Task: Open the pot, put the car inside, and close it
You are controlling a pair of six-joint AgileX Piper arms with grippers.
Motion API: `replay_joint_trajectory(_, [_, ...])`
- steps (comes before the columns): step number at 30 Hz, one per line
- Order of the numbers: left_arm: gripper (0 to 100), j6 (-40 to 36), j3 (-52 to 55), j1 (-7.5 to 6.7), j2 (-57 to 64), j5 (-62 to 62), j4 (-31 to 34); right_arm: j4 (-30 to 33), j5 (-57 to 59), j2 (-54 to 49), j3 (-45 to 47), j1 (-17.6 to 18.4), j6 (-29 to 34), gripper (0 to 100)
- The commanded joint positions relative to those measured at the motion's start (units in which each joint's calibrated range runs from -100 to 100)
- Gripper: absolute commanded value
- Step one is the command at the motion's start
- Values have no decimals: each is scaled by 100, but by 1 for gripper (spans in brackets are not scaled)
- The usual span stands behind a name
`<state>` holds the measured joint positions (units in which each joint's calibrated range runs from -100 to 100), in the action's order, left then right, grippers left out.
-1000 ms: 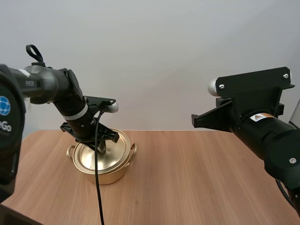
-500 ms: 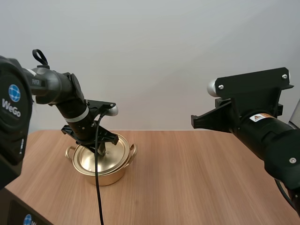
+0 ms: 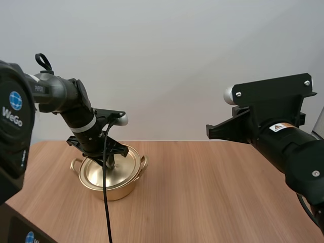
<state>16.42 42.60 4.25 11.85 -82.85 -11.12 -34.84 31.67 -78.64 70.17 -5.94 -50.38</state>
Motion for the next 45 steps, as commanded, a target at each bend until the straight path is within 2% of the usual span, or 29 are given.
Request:
replay_joint_trajectory(1, [30,5,-6,-7,-6,-17,-21,6,5,-4,12,-4,-3,0])
replay_joint_trajectory(11, [31,5,-6,-7,31,214,-70,6,5,-4,12,-4,-3,0])
replay_joint_trajectory(13, [38,5,-6,-7,60,357,-98,6,5,-4,12,-4,-3,0])
replay_joint_trajectory(19, [72,5,-6,-7,88,480,-168,6,65,-4,10,-4,-3,0])
replay_joint_trajectory(21, [77,5,-6,-7,88,450,-168,6,88,-4,10,-4,-3,0])
replay_joint_trajectory(27, [77,5,-11,-7,128,417,-238,6,88,-4,10,-4,-3,0])
replay_joint_trajectory(33, [77,112,-239,-7,546,652,-652,6,149,-4,10,-4,-3,0])
replay_joint_trajectory(40, [77,126,-255,-7,1741,2499,-1471,143,146,-4,10,-4,-3,0])
replay_joint_trajectory(45, [77,126,-242,-7,3119,3867,-1802,157,146,8,10,-4,-3,0])
